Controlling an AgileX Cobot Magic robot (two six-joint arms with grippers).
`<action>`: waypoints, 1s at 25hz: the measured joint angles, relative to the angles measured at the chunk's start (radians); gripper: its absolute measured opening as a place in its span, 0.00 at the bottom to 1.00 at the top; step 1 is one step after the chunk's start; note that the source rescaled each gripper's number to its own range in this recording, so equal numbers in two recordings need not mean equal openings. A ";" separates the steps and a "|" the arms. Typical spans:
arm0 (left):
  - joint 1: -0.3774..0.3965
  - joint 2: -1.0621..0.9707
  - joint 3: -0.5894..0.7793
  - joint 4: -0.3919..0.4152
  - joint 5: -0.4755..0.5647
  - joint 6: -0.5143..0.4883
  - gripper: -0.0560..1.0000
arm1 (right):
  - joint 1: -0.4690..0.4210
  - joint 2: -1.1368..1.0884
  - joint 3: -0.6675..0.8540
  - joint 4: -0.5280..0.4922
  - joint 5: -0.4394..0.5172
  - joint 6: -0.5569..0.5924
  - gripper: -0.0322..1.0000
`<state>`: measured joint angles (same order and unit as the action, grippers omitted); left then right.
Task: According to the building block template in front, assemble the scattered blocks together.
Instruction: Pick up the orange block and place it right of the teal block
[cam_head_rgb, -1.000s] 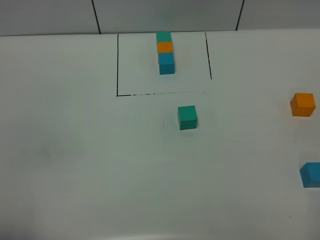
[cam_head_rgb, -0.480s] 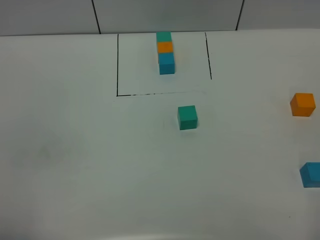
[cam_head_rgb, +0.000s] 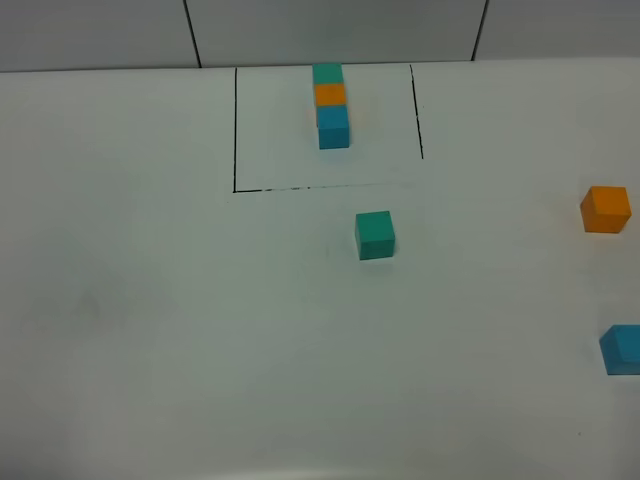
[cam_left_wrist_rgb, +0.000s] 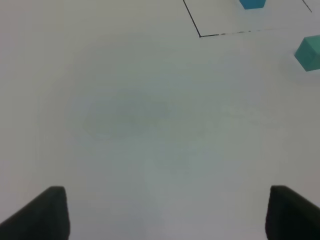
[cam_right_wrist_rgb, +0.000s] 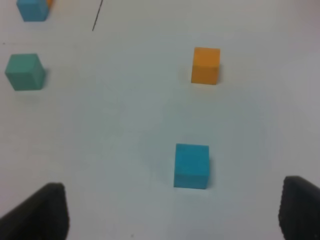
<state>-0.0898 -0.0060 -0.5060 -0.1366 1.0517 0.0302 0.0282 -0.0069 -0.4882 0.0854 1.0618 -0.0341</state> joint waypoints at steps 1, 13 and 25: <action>0.000 0.000 0.000 0.000 0.000 0.000 0.78 | 0.000 0.000 0.000 0.000 0.000 0.000 0.73; 0.001 0.000 0.000 -0.001 0.000 0.000 0.78 | 0.000 0.000 0.000 0.000 0.000 0.000 0.73; 0.080 0.000 0.000 -0.002 0.000 -0.001 0.78 | 0.000 0.000 0.000 0.000 0.000 0.000 0.73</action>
<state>-0.0097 -0.0060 -0.5060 -0.1385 1.0517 0.0292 0.0282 -0.0069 -0.4882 0.0854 1.0618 -0.0341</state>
